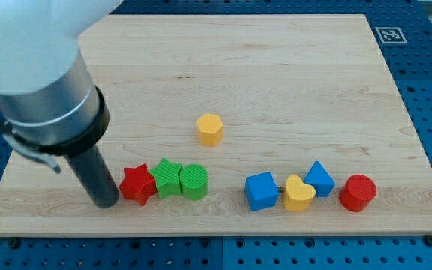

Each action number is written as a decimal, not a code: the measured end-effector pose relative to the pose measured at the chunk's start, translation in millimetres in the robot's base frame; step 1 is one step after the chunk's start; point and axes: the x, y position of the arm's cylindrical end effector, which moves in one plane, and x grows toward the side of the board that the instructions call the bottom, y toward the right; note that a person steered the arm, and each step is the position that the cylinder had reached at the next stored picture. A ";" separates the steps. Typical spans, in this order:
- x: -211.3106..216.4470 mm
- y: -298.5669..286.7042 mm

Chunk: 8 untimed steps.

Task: Push the blue triangle down a bit

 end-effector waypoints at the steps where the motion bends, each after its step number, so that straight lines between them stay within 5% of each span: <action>1: 13.1 4.2; 8: 26.0 262.3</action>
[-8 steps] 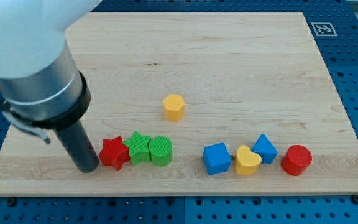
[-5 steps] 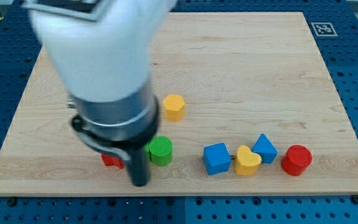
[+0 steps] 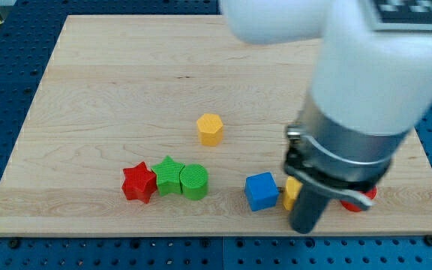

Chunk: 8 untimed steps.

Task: Push the blue triangle down a bit

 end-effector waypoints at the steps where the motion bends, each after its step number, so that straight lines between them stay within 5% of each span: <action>1: 0.2 39.7; 3: -13.5 133.9; 5: -107.0 105.8; 8: -108.4 40.9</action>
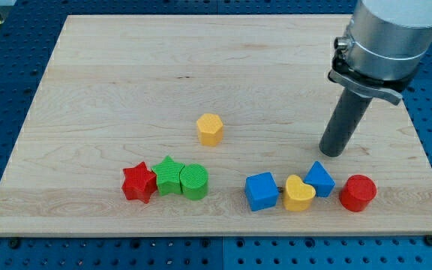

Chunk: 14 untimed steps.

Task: Push the blue triangle down a bit

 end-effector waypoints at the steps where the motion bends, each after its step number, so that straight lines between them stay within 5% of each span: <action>1: 0.8 -12.0; 14: 29.3 -39.1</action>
